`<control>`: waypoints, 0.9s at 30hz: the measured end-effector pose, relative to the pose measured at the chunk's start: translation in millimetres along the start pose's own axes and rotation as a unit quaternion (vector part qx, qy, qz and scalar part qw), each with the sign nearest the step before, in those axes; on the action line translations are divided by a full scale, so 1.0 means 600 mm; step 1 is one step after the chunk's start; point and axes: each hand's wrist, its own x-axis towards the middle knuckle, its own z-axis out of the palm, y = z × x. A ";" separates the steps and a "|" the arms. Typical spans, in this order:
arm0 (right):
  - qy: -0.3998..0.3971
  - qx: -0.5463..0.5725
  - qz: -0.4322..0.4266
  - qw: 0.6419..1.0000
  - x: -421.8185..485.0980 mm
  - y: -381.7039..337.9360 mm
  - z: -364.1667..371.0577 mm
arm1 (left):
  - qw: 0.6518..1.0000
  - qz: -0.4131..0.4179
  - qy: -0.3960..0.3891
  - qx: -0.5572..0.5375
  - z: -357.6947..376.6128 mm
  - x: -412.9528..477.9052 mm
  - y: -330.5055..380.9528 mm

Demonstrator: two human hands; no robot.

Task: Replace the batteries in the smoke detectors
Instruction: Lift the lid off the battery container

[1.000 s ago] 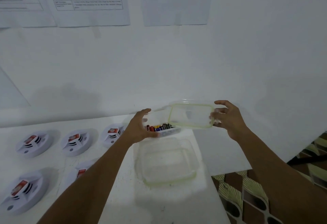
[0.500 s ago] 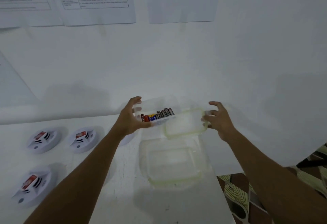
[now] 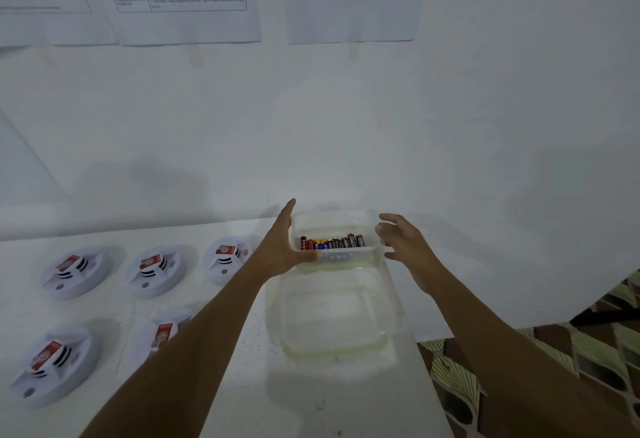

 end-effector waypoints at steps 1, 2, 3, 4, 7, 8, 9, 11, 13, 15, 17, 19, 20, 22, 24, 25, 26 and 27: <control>-0.005 -0.012 -0.008 1.000 -0.003 0.004 0.001 | 1.000 -0.005 0.022 -0.007 0.003 -0.004 -0.002; -0.010 -0.024 -0.016 1.000 -0.005 0.009 0.003 | 0.999 -0.007 0.036 -0.017 0.006 -0.010 -0.006; -0.013 -0.035 -0.026 0.999 -0.007 0.015 0.004 | 0.999 -0.004 0.041 -0.022 0.009 -0.016 -0.011; -0.016 -0.044 -0.036 0.998 -0.008 0.019 0.006 | 0.999 0.000 0.041 -0.021 0.010 -0.022 -0.019; -0.015 -0.042 -0.047 0.998 -0.004 0.025 0.012 | 0.999 0.002 0.048 -0.023 0.007 -0.030 -0.032; -0.014 -0.039 -0.046 0.998 -0.002 0.023 0.014 | 0.998 -0.002 0.050 -0.029 0.005 -0.029 -0.033; -0.016 -0.036 -0.047 0.998 0.002 0.020 0.017 | 0.998 -0.006 0.050 -0.039 0.003 -0.028 -0.031; -0.016 -0.037 -0.048 0.998 0.013 0.016 0.023 | 0.997 -0.015 0.048 -0.059 -0.002 -0.021 -0.025; -0.011 -0.042 -0.046 0.998 0.023 0.011 0.028 | 0.996 -0.025 0.047 -0.070 -0.007 -0.015 -0.021; -0.005 -0.044 -0.044 0.998 0.031 0.008 0.032 | 0.996 -0.033 0.048 -0.072 -0.010 -0.010 -0.018; -0.004 -0.048 -0.042 0.998 0.036 0.007 0.032 | 0.995 -0.038 0.046 -0.075 -0.010 -0.006 -0.013; -0.006 -0.055 -0.041 0.998 0.034 0.004 0.032 | 0.996 -0.040 0.045 -0.071 -0.012 -0.007 -0.012; -0.005 -0.059 -0.042 0.997 0.029 0.001 0.032 | 0.996 -0.039 0.043 -0.065 -0.012 -0.009 -0.012; 0.003 -0.067 -0.046 0.997 0.011 -0.005 0.031 | 0.997 -0.036 0.049 -0.055 -0.012 -0.018 -0.012; 0.015 -0.063 -0.059 0.996 -0.017 -0.007 0.029 | 0.994 -0.030 0.083 -0.064 -0.008 -0.039 -0.006; 0.018 -0.057 -0.067 0.996 -0.033 -0.004 0.026 | 0.992 -0.025 0.100 -0.070 -0.005 -0.054 -0.002; 0.018 -0.050 -0.070 0.996 -0.049 0.001 0.024 | 0.991 -0.020 0.110 -0.072 -0.002 -0.069 -0.001; 0.015 -0.043 -0.073 0.996 -0.066 0.006 0.022 | 0.991 -0.016 0.110 -0.068 0.002 -0.088 -0.001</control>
